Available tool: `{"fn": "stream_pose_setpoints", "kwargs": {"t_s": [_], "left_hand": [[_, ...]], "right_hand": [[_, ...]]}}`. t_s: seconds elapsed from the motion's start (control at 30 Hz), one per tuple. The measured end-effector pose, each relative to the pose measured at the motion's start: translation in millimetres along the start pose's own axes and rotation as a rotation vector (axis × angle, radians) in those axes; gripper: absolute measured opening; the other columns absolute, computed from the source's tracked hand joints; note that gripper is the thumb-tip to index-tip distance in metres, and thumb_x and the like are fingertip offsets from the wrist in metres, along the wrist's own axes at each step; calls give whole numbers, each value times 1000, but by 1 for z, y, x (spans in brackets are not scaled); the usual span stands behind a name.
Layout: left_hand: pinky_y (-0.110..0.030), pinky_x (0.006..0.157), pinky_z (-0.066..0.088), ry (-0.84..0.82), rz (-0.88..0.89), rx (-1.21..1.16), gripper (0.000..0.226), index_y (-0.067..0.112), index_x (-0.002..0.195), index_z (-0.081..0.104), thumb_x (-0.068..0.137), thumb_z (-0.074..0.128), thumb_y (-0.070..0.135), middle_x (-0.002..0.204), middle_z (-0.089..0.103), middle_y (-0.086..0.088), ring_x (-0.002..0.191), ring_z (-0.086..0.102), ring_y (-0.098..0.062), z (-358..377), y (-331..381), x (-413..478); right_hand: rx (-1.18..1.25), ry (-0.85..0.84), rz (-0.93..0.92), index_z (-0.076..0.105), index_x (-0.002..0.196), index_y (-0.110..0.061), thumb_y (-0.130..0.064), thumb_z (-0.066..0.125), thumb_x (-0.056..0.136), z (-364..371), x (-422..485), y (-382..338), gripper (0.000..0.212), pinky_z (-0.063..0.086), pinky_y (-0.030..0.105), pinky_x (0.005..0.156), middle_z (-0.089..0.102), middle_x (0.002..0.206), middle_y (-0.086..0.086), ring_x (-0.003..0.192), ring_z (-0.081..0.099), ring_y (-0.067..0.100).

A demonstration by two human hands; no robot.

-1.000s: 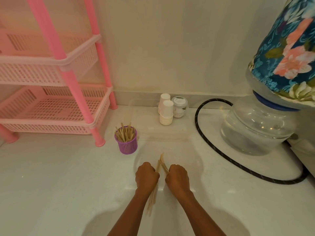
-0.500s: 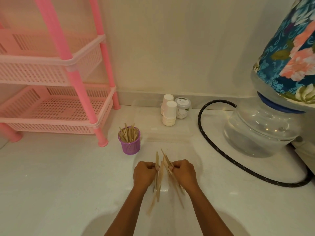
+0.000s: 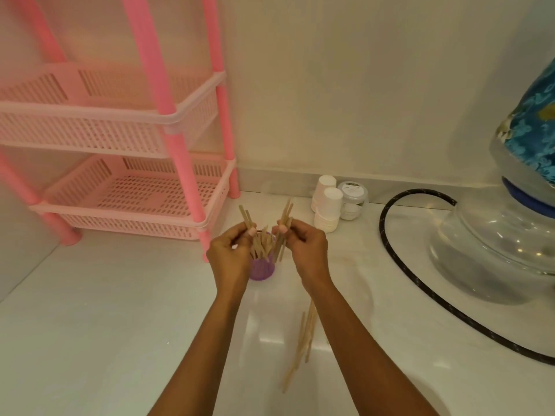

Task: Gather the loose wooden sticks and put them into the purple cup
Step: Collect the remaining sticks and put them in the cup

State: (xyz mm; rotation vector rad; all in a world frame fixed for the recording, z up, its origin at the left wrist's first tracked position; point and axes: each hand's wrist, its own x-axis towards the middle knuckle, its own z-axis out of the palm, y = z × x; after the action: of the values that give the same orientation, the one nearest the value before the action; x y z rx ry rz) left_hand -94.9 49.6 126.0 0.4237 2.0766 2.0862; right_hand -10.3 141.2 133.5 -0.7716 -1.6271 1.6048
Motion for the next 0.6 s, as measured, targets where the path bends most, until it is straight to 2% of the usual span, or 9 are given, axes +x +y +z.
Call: {"fn": "stream_pose_setpoints", "kwargs": {"t_s": [0.13, 0.23, 0.33, 0.43, 0.5, 0.6], "left_hand": [[-19, 78, 56, 55, 38, 23, 18, 14, 103, 75, 87, 67, 8, 94, 74, 2, 87, 69, -6, 3, 2, 22], [-16, 76, 55, 33, 55, 55, 19, 12, 103, 75, 88, 66, 6, 95, 74, 1, 83, 67, 0, 6, -5, 32], [-26, 84, 57, -16, 47, 106, 20, 10, 104, 75, 88, 64, 6, 96, 74, -1, 90, 68, -10, 8, -14, 35], [-29, 87, 56, -49, 42, 143, 21, 10, 108, 73, 89, 65, 10, 98, 74, -1, 93, 68, -14, 7, -22, 36], [-26, 89, 54, -56, 39, 149, 24, 9, 112, 72, 89, 65, 11, 104, 73, -1, 98, 67, -13, 6, -25, 38], [-6, 80, 49, -50, 43, 138, 26, 9, 115, 70, 90, 63, 10, 109, 71, 2, 97, 65, -4, 6, -29, 42]], "right_hand": [[-8, 4, -58, 71, 80, -41, -13, 65, 88, 26, 21, -3, 30, 58, 39, 84, 76, 89, 1, 89, 72, 20], [1, 13, -33, 71, 76, -42, -13, 65, 88, 38, 33, 2, 32, 58, 40, 85, 76, 86, -2, 90, 71, 23], [-23, 9, 1, 74, 82, -35, -13, 66, 87, 45, 40, 13, 23, 58, 40, 86, 76, 86, -4, 89, 71, 18], [-43, 8, 54, 76, 94, -22, -14, 68, 86, 47, 46, 25, 13, 57, 39, 88, 76, 90, -4, 90, 71, 15], [-53, 23, 78, 75, 96, -19, -15, 69, 86, 48, 50, 29, 13, 56, 36, 90, 75, 94, -4, 92, 70, 13], [-83, 39, 67, 75, 98, -17, -19, 69, 86, 48, 55, 31, 13, 54, 25, 85, 75, 95, -4, 91, 69, 10]]}}
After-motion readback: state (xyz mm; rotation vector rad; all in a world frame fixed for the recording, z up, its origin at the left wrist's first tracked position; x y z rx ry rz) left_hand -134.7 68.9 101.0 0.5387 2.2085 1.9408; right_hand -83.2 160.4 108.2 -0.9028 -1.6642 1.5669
